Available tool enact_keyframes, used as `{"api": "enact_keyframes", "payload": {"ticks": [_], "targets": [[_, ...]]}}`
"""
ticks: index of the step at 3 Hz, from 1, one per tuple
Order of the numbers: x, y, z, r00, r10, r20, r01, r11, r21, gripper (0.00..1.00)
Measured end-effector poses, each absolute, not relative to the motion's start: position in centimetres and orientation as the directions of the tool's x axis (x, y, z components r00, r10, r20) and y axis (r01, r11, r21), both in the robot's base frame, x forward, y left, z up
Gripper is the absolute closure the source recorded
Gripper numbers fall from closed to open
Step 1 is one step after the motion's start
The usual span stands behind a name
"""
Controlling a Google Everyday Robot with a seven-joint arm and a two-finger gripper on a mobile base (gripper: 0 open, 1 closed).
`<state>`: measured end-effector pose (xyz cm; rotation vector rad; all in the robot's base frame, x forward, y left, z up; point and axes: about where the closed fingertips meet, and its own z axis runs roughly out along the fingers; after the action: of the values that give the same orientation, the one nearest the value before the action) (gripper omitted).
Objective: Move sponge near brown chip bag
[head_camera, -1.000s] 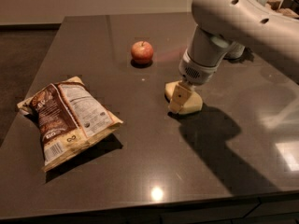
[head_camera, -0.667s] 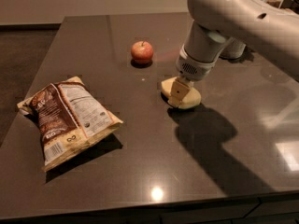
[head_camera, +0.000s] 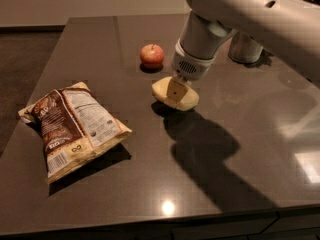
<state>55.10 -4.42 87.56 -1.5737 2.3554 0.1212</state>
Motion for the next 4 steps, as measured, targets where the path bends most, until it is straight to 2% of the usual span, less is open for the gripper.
{"api": "enact_keyframes", "payload": {"ticks": [2, 3, 4], "targets": [[53.1, 0.6, 88.1, -0.122, -0.922, -0.367, -0.981, 0.169, -0.097, 1.0], [52.5, 1.8, 88.1, -0.053, -0.917, -0.394, -0.992, 0.095, -0.087, 0.84], [52.3, 2.1, 87.7, -0.029, -0.91, -0.414, -0.997, 0.055, -0.053, 0.61]]}}
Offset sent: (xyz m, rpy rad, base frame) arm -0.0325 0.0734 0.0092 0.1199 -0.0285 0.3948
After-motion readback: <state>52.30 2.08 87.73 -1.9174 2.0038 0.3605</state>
